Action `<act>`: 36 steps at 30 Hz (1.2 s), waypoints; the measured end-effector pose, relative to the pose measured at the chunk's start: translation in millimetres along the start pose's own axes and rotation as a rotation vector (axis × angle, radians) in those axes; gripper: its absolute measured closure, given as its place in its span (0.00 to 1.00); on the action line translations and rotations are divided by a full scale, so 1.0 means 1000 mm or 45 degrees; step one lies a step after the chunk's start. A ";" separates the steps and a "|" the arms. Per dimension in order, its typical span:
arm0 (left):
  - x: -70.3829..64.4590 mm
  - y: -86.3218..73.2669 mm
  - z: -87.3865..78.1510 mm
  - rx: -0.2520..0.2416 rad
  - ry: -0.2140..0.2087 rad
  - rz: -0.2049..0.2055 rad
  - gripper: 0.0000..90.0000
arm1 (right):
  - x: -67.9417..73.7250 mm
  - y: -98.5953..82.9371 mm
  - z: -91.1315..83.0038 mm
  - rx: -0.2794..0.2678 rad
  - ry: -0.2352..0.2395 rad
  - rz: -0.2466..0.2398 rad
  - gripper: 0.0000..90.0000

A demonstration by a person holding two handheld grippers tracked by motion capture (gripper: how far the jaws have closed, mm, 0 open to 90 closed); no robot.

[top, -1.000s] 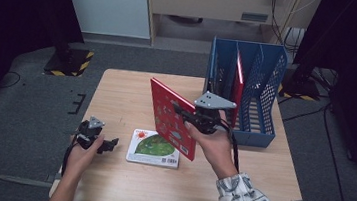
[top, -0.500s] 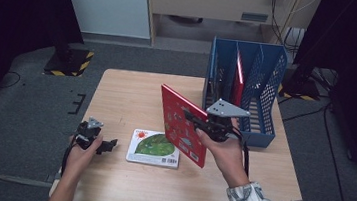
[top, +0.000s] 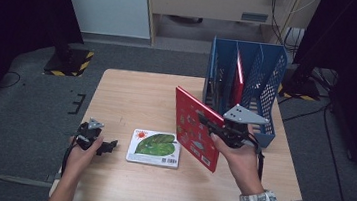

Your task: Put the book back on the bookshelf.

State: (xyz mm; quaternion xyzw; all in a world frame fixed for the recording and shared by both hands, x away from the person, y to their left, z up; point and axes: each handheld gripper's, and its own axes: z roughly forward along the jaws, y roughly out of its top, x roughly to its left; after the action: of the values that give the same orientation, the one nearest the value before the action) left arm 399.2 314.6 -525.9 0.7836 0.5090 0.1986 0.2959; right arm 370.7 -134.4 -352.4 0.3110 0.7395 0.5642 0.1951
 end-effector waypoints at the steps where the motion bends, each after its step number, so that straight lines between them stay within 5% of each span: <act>1: 0.000 0.000 0.000 0.003 0.001 0.004 0.05 | -0.001 -0.001 -0.002 0.000 -0.004 0.007 0.88; 21: -0.001 -0.002 0.004 0.025 0.002 -0.002 0.04 | -0.014 -0.021 -0.042 -0.003 -0.064 0.053 0.88; 36: -0.003 -0.008 0.006 -0.039 -0.003 -0.007 0.00 | -0.020 -0.027 -0.068 -0.002 -0.099 0.065 0.88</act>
State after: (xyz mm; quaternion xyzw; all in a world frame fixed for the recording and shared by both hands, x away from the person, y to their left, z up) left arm 395.8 312.9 -535.8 0.7778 0.5078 0.2043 0.3090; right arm 334.8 -201.1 -360.2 0.3514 0.7228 0.5569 0.2096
